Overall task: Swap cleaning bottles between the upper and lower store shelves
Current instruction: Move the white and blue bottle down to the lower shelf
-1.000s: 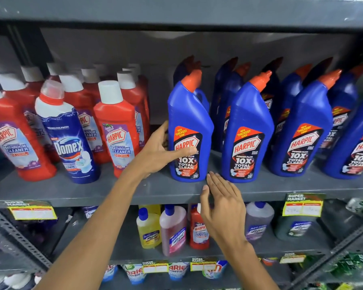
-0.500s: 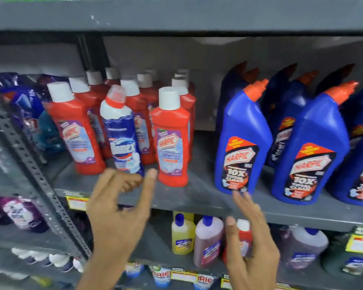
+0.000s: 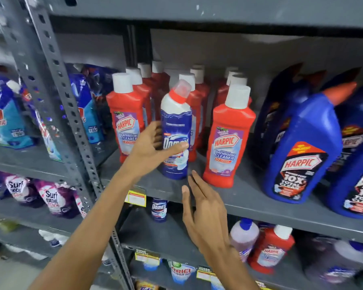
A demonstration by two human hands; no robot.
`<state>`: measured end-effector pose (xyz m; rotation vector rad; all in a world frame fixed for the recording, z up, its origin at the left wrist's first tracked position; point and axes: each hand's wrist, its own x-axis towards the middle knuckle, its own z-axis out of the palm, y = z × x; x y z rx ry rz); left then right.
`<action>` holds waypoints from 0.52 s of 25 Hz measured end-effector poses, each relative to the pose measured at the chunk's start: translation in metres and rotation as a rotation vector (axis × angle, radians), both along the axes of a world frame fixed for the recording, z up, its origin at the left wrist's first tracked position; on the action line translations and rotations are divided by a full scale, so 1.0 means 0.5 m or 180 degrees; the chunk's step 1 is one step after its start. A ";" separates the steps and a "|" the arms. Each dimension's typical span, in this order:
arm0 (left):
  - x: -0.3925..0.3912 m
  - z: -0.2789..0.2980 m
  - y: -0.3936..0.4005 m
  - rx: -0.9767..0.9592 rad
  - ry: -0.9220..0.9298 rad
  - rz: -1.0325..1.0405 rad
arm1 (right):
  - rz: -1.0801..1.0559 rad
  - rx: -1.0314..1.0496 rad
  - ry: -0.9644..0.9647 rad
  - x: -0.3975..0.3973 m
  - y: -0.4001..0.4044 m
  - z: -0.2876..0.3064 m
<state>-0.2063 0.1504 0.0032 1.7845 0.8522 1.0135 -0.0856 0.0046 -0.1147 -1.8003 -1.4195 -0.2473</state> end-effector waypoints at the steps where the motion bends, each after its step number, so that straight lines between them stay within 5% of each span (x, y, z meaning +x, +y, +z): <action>1: 0.002 0.007 0.011 0.0008 -0.0019 -0.0099 | -0.0176 0.0095 -0.0210 -0.006 0.008 -0.011; 13: -0.193 0.054 -0.136 0.0040 -0.0704 -0.0157 | -0.0485 0.0389 -0.0728 -0.014 0.028 -0.039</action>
